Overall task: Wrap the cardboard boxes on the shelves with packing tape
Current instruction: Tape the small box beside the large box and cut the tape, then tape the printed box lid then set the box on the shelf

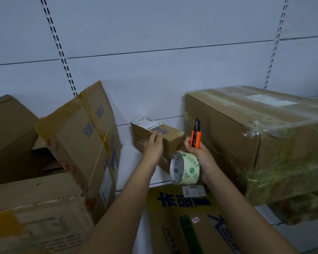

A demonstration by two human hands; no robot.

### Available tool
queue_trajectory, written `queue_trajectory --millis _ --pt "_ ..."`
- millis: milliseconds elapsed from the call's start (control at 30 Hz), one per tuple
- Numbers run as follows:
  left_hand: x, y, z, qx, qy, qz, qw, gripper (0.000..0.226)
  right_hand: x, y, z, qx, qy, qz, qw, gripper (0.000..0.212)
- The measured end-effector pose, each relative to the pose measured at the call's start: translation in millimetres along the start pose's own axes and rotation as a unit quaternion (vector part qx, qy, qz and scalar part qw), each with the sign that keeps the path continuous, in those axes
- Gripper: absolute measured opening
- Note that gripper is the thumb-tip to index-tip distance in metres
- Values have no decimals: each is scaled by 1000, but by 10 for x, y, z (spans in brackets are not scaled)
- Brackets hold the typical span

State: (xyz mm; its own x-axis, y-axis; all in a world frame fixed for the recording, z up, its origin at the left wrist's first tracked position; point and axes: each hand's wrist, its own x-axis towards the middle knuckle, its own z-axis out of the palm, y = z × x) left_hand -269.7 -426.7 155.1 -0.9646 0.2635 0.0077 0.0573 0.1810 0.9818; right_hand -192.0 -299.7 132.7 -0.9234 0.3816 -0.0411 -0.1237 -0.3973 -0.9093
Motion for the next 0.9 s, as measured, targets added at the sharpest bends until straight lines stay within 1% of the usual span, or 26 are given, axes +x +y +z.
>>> queue_trajectory --millis 67,133,267,333,400,433,500,567,600,667,700,733,800,900 --pt "-25 -71 23 -25 -42 -18 999 46 -7 15 -16 -30 -11 -9 999 10" --pt "-43 -106 39 -31 -56 -9 998 44 -90 21 -51 -78 -20 -34 996 9" --pt "10 -70 157 -19 -92 -4 996 38 -194 55 -130 -129 1 -84 988 11" --pt "46 -34 245 -27 -114 -2 993 37 -192 48 -121 -177 19 -127 976 1" --pt "83 8 330 -26 -133 0 991 40 -196 26 -121 -263 53 -165 949 25" --pt "102 6 372 -24 -142 1 990 43 -221 -2 -117 -299 75 -182 934 34" --pt "100 15 426 -39 -156 -3 987 49 -273 -40 -114 -328 105 -227 911 35" --pt "49 -19 423 -37 -160 5 986 56 -331 -37 -130 -302 105 -262 911 38" --pt "15 -56 395 -16 -142 16 990 59 -374 -52 -117 -286 98 -273 913 39" --pt "-77 -157 277 26 -69 25 997 57 -436 -91 -81 -260 89 -283 919 41" --pt "-166 -214 185 31 -41 34 998 50 -480 -124 -37 -252 81 -290 920 40" --pt "-315 -253 76 23 -24 56 998 41 -535 -167 21 -244 69 -298 920 40" --pt "-724 -275 -194 14 -16 132 991 24 -679 -253 164 -224 45 -314 921 38" --pt "-1434 -224 -692 26 -43 234 971 21 -956 -349 448 -212 2 -321 923 31"
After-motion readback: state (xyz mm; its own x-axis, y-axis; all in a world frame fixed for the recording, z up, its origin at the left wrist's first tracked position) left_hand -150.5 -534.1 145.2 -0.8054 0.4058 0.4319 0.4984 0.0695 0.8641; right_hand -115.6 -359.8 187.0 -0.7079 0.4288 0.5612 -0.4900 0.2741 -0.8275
